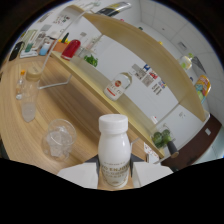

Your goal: Make me a cup of Mount Fuji.

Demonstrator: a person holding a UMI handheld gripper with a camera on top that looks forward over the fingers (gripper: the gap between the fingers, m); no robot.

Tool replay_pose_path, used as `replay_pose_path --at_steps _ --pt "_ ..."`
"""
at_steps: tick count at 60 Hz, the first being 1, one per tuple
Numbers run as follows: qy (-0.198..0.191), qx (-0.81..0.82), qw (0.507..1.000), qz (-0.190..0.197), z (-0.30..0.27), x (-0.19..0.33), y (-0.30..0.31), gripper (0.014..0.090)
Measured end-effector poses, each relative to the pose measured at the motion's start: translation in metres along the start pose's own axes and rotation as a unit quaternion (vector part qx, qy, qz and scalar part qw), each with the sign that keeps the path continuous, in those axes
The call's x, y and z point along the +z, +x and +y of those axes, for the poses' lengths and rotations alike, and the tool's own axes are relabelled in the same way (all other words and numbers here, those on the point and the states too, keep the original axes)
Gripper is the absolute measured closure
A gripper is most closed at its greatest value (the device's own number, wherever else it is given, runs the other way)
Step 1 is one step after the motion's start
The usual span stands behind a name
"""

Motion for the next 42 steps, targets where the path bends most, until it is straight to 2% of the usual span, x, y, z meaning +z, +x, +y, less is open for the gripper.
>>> replay_pose_path --at_steps 17,42 --pt "-0.001 -0.250 0.968 0.028 -0.006 0.008 0.003 0.0577" --pt "-0.006 -0.497 0.864 0.080 -0.027 0.011 0.005 0.0577"
